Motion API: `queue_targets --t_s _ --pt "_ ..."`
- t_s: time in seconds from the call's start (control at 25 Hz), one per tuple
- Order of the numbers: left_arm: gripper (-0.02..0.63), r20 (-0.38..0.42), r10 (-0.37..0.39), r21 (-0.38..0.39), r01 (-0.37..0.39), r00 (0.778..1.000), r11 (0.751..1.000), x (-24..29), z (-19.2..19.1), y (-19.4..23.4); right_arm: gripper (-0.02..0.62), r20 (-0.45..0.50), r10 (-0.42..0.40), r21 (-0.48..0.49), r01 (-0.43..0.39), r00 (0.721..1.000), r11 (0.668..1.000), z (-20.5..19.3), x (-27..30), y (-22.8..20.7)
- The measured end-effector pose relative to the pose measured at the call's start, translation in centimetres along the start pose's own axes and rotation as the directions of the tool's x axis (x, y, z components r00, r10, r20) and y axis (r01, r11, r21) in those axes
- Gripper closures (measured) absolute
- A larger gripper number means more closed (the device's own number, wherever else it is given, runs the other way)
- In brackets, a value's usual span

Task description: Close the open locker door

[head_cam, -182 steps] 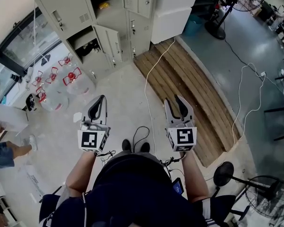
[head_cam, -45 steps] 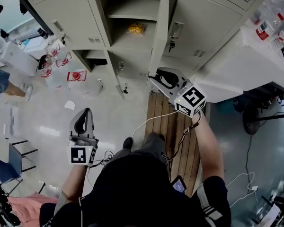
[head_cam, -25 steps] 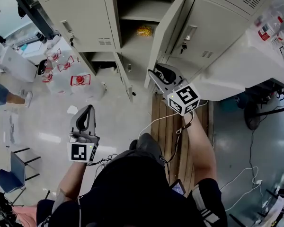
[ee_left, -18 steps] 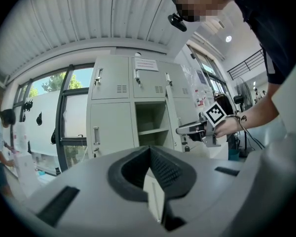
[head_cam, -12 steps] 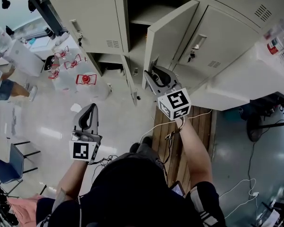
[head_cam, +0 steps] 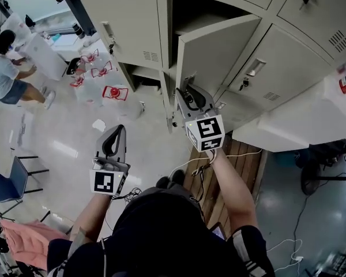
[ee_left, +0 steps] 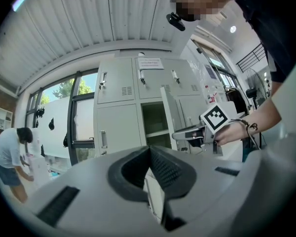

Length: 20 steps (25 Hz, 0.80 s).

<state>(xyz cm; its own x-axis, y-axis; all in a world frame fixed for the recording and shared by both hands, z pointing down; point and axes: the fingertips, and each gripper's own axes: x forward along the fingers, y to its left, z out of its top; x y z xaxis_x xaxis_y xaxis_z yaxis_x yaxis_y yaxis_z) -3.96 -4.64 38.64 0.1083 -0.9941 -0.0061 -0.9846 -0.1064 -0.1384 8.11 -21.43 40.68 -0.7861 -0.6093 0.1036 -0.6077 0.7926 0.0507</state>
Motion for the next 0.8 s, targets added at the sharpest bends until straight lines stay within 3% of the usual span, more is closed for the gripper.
queue_targets --t_s 0.28,0.48,0.8 --pt "0.603 -0.006 0.023 0.033 -0.023 1.0 0.999 0.5 -0.8 0.0 0.488 -0.002 -0.016 -0.011 0.016 1.0 1.0 0.3 2.2 -0.2" --pt "0.603 0.017 0.015 -0.003 -0.015 1.0 1.0 1.6 -0.1 1.2 0.491 -0.008 -0.051 -0.012 0.051 0.999 0.999 0.5 4.0 -0.4" --pt "0.603 0.032 -0.114 0.006 0.114 0.993 0.993 4.3 -1.1 5.3 0.492 -0.003 -0.153 -0.005 0.153 0.988 0.988 0.8 6.8 -1.3"
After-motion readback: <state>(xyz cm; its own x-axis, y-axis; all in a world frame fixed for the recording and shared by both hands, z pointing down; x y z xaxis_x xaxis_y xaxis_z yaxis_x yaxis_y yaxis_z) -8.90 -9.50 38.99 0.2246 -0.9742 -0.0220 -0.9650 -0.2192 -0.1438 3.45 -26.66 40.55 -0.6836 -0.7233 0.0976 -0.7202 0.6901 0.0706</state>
